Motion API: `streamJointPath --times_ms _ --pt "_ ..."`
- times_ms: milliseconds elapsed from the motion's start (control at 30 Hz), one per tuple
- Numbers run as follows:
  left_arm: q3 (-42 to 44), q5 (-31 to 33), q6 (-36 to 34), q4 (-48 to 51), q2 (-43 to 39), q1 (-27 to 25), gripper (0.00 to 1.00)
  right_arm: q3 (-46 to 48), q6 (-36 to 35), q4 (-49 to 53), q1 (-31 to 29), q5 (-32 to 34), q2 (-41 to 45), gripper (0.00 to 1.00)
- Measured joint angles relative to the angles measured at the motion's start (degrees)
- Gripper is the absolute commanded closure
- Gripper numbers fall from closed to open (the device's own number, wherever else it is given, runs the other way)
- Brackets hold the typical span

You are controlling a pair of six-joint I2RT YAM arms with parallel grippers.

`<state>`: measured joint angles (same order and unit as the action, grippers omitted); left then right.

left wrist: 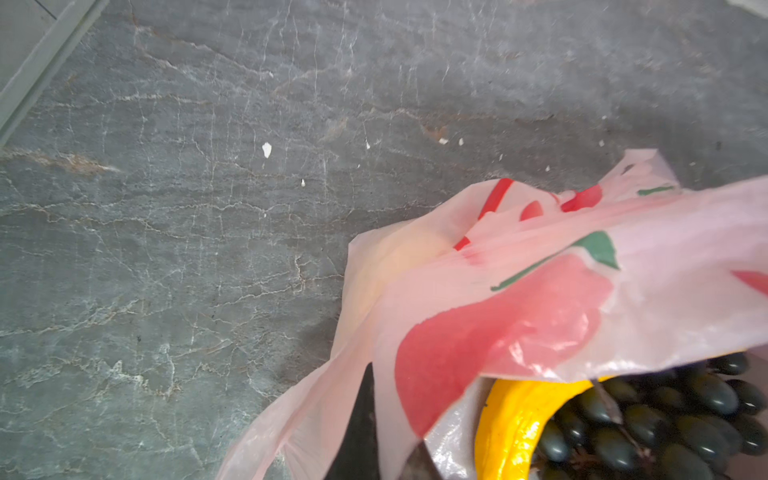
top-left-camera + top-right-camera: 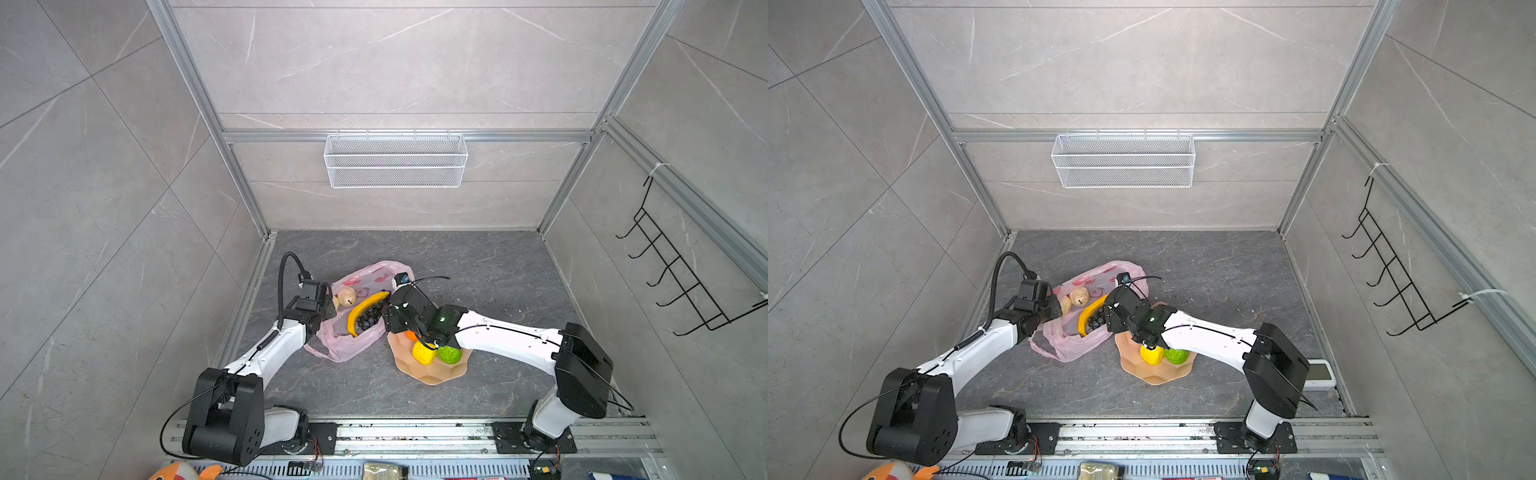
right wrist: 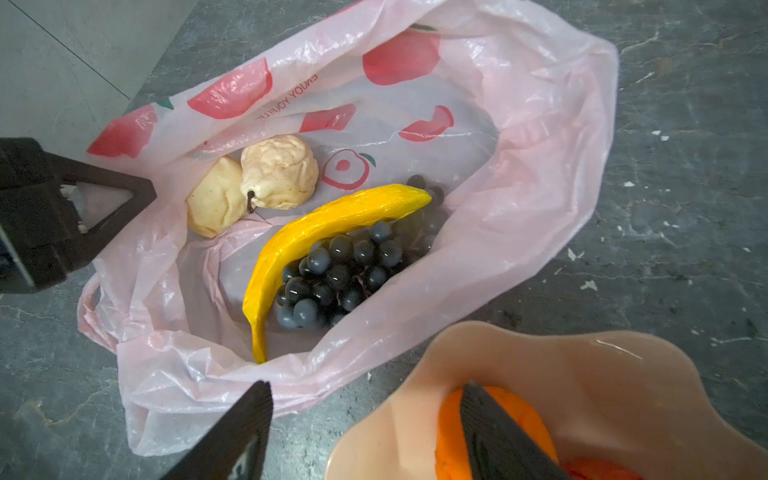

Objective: Take the fake fruits out of the plastic bag
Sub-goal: 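Reach the right gripper down into the bag beside the banana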

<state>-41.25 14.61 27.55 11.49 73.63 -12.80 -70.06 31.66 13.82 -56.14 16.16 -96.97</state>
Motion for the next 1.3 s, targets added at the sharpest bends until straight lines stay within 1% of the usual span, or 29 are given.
streamJointPath --times_ms 133,300,467,700,800,900,1067,1300 --pt "0.68 -0.15 0.35 -0.13 -2.10 0.00 1.00 -2.32 0.07 0.07 0.00 -0.59 -2.21 0.26" --pt "0.70 -0.33 0.70 -0.26 -2.19 0.00 1.00 -6.51 -0.35 0.07 0.00 -1.20 -5.03 0.26" --pt "1.62 -1.25 1.03 -1.20 -2.71 0.00 1.00 -12.17 -1.09 0.07 0.00 -2.08 -10.01 0.27" --pt "3.74 -0.83 1.62 -1.68 -5.51 0.00 1.00 -18.34 -0.50 -0.83 -0.39 -7.19 -16.33 0.31" --pt "4.94 0.46 2.12 -1.77 -7.93 0.00 1.00 -19.47 2.43 -1.51 -1.11 -8.83 -17.92 0.35" --pt "5.42 1.79 2.54 -1.75 -9.31 0.07 1.00 -19.52 7.87 -3.19 -2.12 -9.33 -18.91 0.36" --pt "5.44 1.92 3.54 -1.79 -9.29 0.61 1.00 -19.82 16.83 -7.74 -3.87 -9.62 -20.94 0.35" --pt "5.44 1.11 5.46 -1.70 -8.74 3.80 1.00 -27.28 24.59 -10.78 -4.42 -11.17 -30.25 0.35"
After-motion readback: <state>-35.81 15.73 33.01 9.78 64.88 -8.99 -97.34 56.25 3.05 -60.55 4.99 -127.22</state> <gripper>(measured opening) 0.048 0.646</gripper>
